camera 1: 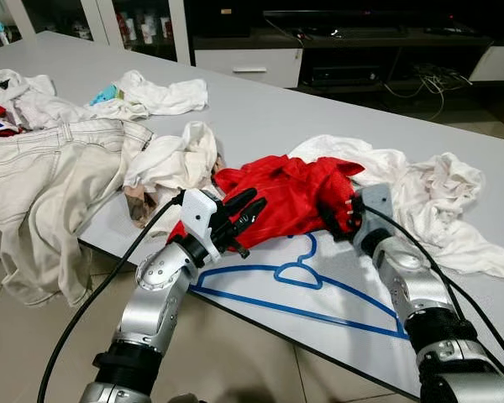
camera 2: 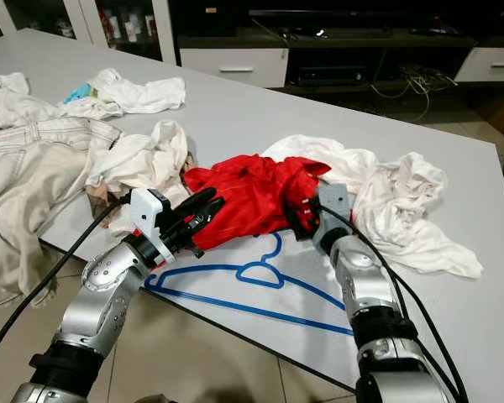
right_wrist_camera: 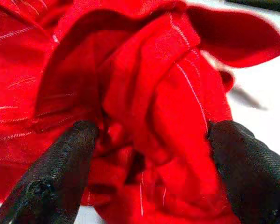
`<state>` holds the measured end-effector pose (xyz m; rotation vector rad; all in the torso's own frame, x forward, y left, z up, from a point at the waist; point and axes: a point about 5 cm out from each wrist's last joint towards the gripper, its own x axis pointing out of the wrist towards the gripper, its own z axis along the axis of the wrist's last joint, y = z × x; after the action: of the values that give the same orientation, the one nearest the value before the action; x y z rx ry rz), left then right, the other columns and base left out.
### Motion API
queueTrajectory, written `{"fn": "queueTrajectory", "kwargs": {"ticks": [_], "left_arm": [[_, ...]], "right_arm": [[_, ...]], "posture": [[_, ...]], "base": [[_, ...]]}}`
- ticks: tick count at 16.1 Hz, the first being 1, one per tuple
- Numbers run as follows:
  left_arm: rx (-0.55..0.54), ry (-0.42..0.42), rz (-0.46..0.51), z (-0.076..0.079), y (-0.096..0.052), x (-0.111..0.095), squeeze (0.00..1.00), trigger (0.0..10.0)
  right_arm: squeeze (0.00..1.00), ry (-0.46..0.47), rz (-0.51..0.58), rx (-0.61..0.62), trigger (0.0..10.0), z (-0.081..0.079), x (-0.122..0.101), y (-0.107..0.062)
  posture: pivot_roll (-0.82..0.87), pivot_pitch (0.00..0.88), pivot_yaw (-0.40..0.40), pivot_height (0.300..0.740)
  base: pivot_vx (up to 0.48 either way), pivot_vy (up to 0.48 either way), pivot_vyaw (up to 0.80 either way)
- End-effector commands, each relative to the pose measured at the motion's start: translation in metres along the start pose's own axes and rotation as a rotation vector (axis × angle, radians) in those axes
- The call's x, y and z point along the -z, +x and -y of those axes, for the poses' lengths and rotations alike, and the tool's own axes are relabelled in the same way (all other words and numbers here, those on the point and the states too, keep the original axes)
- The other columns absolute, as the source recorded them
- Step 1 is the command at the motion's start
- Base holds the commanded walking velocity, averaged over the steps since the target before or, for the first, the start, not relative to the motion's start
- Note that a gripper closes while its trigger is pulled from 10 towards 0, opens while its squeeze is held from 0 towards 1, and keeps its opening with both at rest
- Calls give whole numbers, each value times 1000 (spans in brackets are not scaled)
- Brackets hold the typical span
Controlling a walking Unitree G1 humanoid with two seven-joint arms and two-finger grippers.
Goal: Hang hanger
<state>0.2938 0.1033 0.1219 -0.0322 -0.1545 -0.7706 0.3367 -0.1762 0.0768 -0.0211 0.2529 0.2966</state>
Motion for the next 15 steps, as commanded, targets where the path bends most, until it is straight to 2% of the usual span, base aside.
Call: {"fn": "queueTrajectory", "kwargs": {"ticks": [1, 2, 3, 4, 5, 10, 13, 15], "left_arm": [[43, 51, -14, 7, -1, 0, 0, 10000], [55, 64, -25, 8, -2, 3, 0, 10000], [56, 66, -23, 7, -2, 2, 0, 10000], [54, 60, -17, 7, -1, 1, 0, 10000], [54, 59, -17, 7, 0, 1, 0, 10000], [56, 65, -16, 8, 2, 1, 0, 10000], [58, 63, -14, 10, 3, 1, 0, 10000], [57, 64, -13, 10, 3, 2, 0, 10000]], "right_arm": [[0, -3, -43, -22, 10000, 0, 2, 2], [0, 16, -47, -35, 10000, -2, 3, 4], [0, 24, -38, -51, 7647, -5, 1, 6], [0, 44, -20, -71, 1137, -7, -3, 8], [0, 52, -10, -79, 0, -9, -5, 9], [0, 137, 58, -126, 0, -15, -29, 17], [0, 124, 48, -149, 0, -18, -31, 18], [0, 72, 53, -159, 0, -20, -30, 17]], "posture": [[6, 0, -29, 740], [7, 0, -29, 740], [5, 0, -27, 740], [-1, 0, -22, 740], [-3, 0, -21, 740], [-10, 0, -24, 740], [-11, 0, -25, 740], [-13, 0, -26, 740]], "base": [[0, 0, 0], [0, 0, 0], [0, 0, 0], [0, 0, 0], [0, 0, 0], [0, 0, 0], [0, 0, 0], [0, 0, 0]]}}
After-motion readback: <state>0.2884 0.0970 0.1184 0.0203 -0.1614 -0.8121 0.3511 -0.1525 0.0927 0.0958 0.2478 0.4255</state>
